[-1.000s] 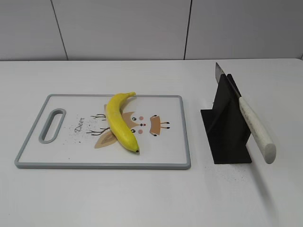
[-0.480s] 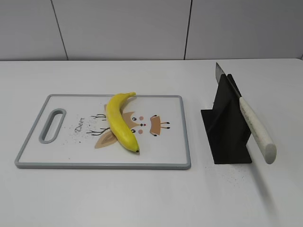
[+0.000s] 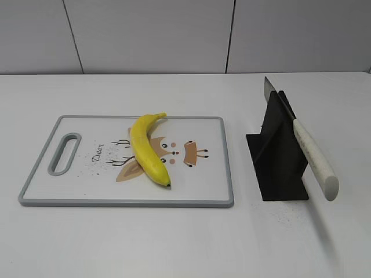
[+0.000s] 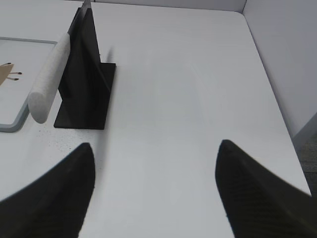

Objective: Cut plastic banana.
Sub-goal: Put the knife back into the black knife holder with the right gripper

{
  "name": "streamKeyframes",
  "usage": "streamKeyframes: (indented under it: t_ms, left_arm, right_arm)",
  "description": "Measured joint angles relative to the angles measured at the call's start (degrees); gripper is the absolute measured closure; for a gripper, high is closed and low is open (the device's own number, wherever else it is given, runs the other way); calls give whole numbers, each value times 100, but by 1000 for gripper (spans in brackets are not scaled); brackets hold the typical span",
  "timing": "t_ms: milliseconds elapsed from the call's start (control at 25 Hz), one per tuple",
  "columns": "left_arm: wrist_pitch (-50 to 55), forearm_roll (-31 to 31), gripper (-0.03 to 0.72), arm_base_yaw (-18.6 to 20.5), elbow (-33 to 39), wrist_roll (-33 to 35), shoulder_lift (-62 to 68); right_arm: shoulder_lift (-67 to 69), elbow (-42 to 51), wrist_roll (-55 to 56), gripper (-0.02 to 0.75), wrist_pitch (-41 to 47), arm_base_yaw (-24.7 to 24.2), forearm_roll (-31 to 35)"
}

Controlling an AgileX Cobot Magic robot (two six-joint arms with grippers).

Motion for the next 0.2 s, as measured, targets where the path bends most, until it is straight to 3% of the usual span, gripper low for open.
streamKeyframes:
  t_ms: [200]
  left_arm:
    - [0,0,134,0,0,0,0]
  right_arm:
    - [0,0,0,145,0,0,0]
